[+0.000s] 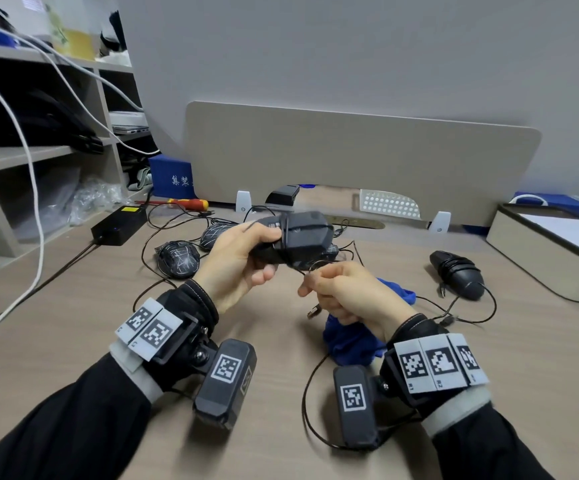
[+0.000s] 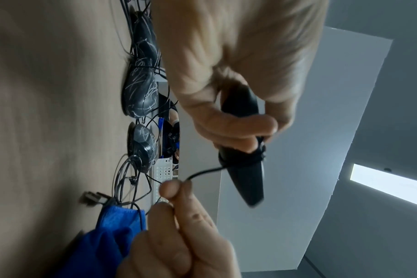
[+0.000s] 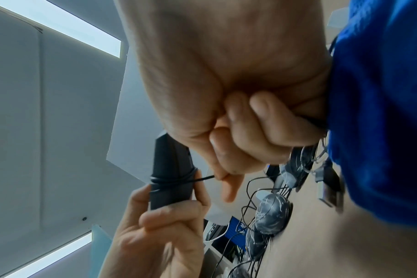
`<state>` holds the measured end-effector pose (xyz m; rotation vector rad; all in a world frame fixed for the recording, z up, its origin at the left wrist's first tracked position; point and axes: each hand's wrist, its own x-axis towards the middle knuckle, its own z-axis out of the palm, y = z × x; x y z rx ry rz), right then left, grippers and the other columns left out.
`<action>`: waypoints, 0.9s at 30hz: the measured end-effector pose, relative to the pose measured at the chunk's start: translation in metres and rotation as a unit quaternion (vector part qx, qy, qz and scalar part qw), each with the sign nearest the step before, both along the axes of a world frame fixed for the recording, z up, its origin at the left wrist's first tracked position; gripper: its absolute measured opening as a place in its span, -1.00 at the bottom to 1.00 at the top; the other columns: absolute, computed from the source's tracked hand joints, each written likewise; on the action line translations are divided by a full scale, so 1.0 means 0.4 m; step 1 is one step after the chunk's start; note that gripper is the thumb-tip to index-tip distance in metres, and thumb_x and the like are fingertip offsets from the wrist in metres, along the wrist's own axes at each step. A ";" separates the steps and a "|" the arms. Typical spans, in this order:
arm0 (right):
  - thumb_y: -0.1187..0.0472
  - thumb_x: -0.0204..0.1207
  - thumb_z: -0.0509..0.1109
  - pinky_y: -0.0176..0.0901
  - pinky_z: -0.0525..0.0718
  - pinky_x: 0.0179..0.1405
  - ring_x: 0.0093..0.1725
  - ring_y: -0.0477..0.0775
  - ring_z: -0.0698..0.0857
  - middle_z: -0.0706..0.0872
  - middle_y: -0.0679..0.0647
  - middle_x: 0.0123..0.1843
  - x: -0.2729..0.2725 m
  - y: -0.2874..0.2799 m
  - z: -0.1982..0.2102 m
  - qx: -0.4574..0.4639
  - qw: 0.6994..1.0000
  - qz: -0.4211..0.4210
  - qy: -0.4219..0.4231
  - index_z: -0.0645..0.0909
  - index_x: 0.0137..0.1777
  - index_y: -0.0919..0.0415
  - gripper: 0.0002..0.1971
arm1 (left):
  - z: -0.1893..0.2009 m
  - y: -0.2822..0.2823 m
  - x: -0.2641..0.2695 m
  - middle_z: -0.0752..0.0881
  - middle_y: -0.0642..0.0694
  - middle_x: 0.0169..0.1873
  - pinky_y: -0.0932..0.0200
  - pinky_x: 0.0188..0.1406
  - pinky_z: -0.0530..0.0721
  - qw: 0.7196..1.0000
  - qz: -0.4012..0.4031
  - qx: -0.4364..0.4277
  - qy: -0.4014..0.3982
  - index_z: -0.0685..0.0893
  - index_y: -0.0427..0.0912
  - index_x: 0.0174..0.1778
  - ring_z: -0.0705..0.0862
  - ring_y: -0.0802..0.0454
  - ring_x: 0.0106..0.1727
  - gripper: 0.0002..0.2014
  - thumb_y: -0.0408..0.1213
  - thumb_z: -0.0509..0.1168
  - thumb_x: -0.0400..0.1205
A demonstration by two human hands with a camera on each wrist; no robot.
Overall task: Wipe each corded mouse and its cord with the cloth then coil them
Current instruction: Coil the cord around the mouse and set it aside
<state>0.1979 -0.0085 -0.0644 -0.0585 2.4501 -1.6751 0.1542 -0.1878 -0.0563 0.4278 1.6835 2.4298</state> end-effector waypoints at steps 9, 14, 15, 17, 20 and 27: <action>0.54 0.52 0.11 -0.35 0.14 -0.67 -0.57 -0.02 0.21 0.41 0.18 -0.43 -0.010 0.039 0.019 -0.018 0.993 -0.107 0.038 0.65 -0.29 0.31 -0.68 | 0.007 -0.010 0.023 0.68 -0.23 -0.39 0.42 -0.82 0.23 0.974 -0.090 -0.175 0.108 0.77 -0.20 0.07 0.36 0.03 -0.77 -0.67 -0.37 0.37 0.38; 0.17 0.59 0.51 -0.37 0.20 -0.70 -0.62 -0.11 0.26 0.43 0.02 -0.52 0.000 0.047 0.029 -0.045 0.993 -0.094 0.057 0.62 -0.39 0.23 -0.68 | 0.010 -0.007 0.034 0.69 -0.09 -0.48 0.37 -0.78 0.29 0.945 -0.076 -0.280 0.150 0.74 -0.20 0.14 0.42 -0.02 -0.71 -0.71 -0.52 0.40 0.52; 0.15 0.58 0.52 -0.38 0.20 -0.71 -0.64 -0.13 0.23 0.40 0.00 -0.53 0.001 0.046 0.030 -0.048 0.992 -0.098 0.061 0.65 -0.30 0.29 -0.72 | 0.009 -0.005 0.035 0.69 -0.07 -0.49 0.35 -0.78 0.32 0.937 -0.067 -0.305 0.156 0.75 -0.17 0.12 0.44 -0.03 -0.69 -0.72 -0.53 0.39 0.54; 0.15 0.59 0.51 -0.38 0.19 -0.70 -0.65 -0.13 0.21 0.37 -0.08 -0.60 0.001 0.045 0.031 -0.055 0.989 -0.112 0.073 0.70 -0.14 0.41 -0.73 | 0.003 0.004 0.033 0.68 -0.04 -0.52 0.33 -0.77 0.34 0.929 -0.045 -0.334 0.154 0.75 -0.15 0.07 0.46 -0.02 -0.69 -0.75 -0.52 0.39 0.55; 0.18 0.64 0.44 -0.38 0.20 -0.66 -0.64 -0.16 0.24 0.38 -0.18 -0.66 -0.002 0.044 0.029 -0.055 0.986 -0.115 0.112 0.71 -0.10 0.50 -0.69 | -0.005 0.011 0.022 0.66 -0.09 -0.51 0.32 -0.78 0.35 0.936 0.007 -0.328 0.128 0.74 -0.20 0.03 0.46 -0.02 -0.72 -0.81 -0.49 0.40 0.54; 0.38 0.72 0.28 -0.46 0.23 -0.65 -0.62 -0.21 0.29 0.40 -0.13 -0.61 0.004 -0.005 0.025 -0.079 0.986 -0.035 0.143 0.67 0.03 0.49 -0.82 | -0.012 0.017 0.004 0.69 -0.24 -0.45 0.26 -0.77 0.50 0.955 0.110 -0.265 0.072 0.71 -0.33 0.01 0.56 -0.08 -0.72 -0.86 -0.45 0.39 0.54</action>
